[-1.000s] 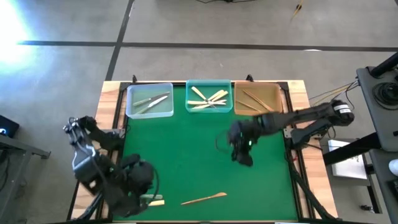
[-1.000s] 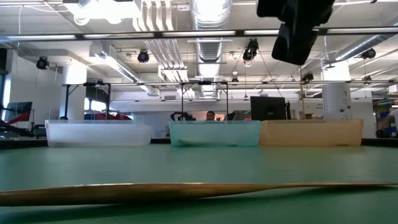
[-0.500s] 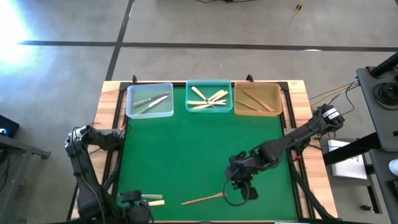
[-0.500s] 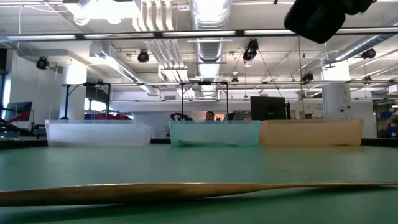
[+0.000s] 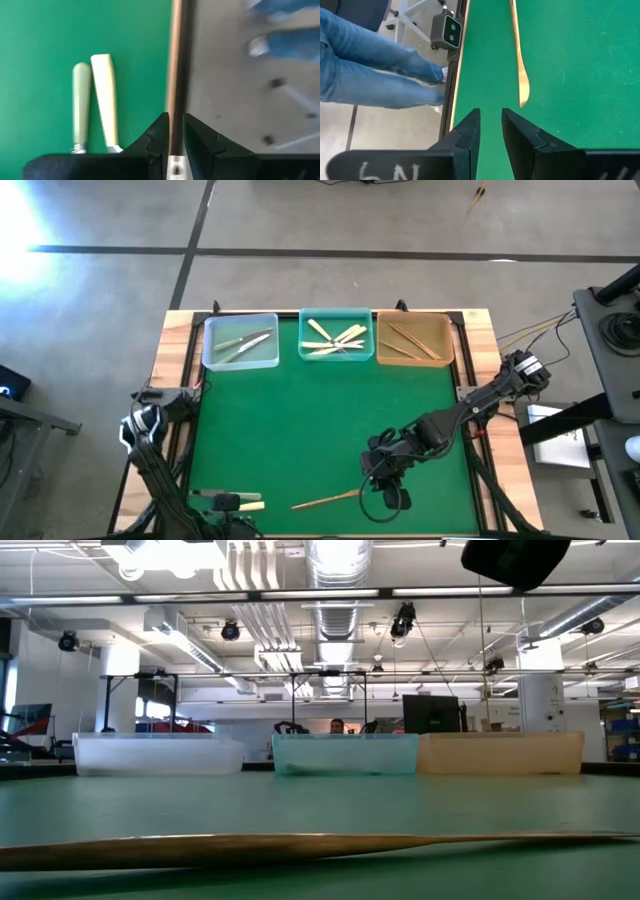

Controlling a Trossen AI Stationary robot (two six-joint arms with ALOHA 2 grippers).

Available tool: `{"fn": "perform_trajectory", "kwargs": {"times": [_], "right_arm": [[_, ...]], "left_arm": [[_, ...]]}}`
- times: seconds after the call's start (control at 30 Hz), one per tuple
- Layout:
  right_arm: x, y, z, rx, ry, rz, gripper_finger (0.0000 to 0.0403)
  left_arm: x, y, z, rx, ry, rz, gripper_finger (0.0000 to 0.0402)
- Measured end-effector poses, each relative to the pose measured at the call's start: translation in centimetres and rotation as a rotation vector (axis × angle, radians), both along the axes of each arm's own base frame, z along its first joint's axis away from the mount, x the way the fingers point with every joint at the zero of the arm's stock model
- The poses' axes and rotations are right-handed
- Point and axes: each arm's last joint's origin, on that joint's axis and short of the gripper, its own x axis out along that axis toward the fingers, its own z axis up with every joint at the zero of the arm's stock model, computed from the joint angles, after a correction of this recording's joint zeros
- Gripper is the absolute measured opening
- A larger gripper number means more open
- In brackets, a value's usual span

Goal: Sort silverware by color (type)
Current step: Put the gold and silver knife into the blue bin

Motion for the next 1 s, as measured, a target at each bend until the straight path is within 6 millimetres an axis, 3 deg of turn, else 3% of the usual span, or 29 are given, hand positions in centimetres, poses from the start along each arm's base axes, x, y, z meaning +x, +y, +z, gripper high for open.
{"fn": "perform_trajectory", "kwargs": {"times": [0.37,0.83,1.0], "right_arm": [[0.0,0.0,0.6,0.007,-0.012,0.001,0.0079],[0.0,0.0,0.6,0.005,-0.014,0.004,0.0084],[0.0,0.0,0.6,-0.006,-0.022,0.007,0.0092]], "left_arm": [[1.1,-0.1,-4.1,0.146,0.087,0.025,0.0039],[4.3,2.0,-4.3,0.139,0.099,0.126,0.0040],[4.6,2.2,-4.3,0.146,0.100,0.083,0.0063]]}}
